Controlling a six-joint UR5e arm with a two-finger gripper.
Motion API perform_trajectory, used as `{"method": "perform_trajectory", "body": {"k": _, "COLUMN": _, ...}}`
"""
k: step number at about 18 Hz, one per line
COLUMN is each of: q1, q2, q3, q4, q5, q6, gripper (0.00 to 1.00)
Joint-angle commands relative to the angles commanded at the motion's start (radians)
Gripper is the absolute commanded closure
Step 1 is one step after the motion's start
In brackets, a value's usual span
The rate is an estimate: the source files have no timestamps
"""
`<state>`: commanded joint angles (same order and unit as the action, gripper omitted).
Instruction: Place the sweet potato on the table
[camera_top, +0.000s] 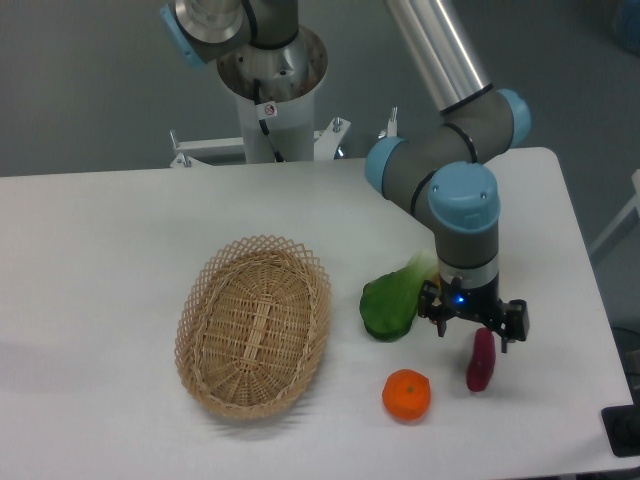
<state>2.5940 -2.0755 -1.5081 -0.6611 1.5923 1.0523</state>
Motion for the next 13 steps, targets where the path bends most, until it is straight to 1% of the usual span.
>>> {"method": "perform_trajectory", "body": {"k": 3, "q1": 0.000, "q2": 0.018, "q3": 0.055, "q4": -0.015, "q5": 0.009, "q6": 0.003, "gripper": 0.00}}
{"method": "perform_trajectory", "body": {"k": 4, "q1": 0.002, "q2": 0.029, "q3": 0.065, "q4": -0.027, "q5": 0.015, "q6": 0.011, "gripper": 0.00}}
{"method": "perform_trajectory", "body": {"k": 6, "q1": 0.011, "q2": 0.052, "q3": 0.078, "q4": -0.076, "q5": 0.018, "q6": 0.072, "gripper": 0.00}}
{"method": "perform_trajectory", "body": {"k": 7, "q1": 0.014, "q2": 0.066, "q3": 0.088, "q4": -0.118, "q5": 0.018, "q6": 0.127, "gripper": 0.00}}
{"method": "perform_trajectory", "body": {"k": 8, "q1": 0.032, "q2": 0.083, "q3": 0.095, "q4": -0.171, "q5": 0.020, "q6": 0.190, "gripper": 0.00}}
{"method": "perform_trajectory", "body": {"k": 11, "q1": 0.087, "q2": 0.130, "q3": 0.134, "q4": -0.348, "q5": 0.018, "q6": 0.334, "gripper": 0.00}}
{"method": "perform_trajectory", "body": {"k": 12, "q1": 0.106, "q2": 0.141, "q3": 0.143, "q4": -0.395, "q5": 0.017, "q6": 0.365, "gripper": 0.00}}
{"method": "perform_trajectory", "body": {"k": 13, "q1": 0.133, "q2": 0.153, "q3": 0.143, "q4": -0.429, "q5": 0.015, "q6": 0.400, "gripper": 0.00}}
